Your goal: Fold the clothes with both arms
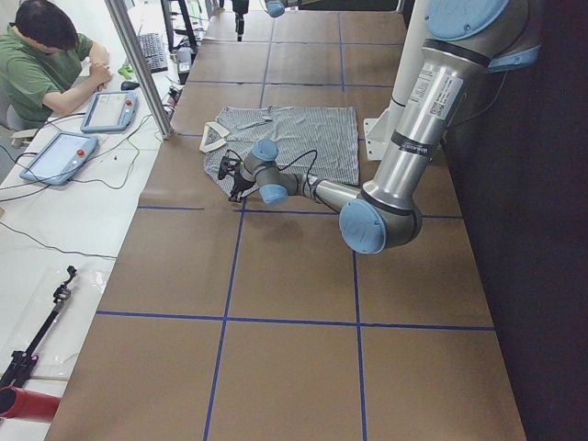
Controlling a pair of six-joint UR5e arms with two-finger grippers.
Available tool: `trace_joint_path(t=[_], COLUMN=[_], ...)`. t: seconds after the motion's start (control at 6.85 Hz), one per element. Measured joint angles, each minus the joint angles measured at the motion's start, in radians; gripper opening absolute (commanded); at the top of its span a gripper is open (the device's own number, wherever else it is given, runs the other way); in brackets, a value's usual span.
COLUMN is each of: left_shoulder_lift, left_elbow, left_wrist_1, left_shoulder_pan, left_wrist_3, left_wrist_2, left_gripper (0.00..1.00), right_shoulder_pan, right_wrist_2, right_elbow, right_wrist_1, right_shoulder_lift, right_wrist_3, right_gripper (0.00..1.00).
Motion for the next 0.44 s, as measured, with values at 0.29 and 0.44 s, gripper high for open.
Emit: trace_joint_path(t=[0.29, 0.44], left_shoulder_lift=[0.0, 0.001], left_elbow=[0.0, 0.0], left_wrist_1=[0.0, 0.0], left_shoulder_pan=[0.001, 0.001], left_wrist_3=[0.002, 0.008], left_wrist_2=[0.002, 0.002], left_gripper=[0.42, 0.46], right_shoulder_pan=[0.0, 0.0], right_wrist_2=[-0.001, -0.001], right_elbow=[0.0, 0.0], right_wrist_1=[0.0, 0.0], right_shoulder_lift=[0.0, 0.0], right_wrist_3=[0.0, 0.0], right_gripper=[1.0, 1.0])
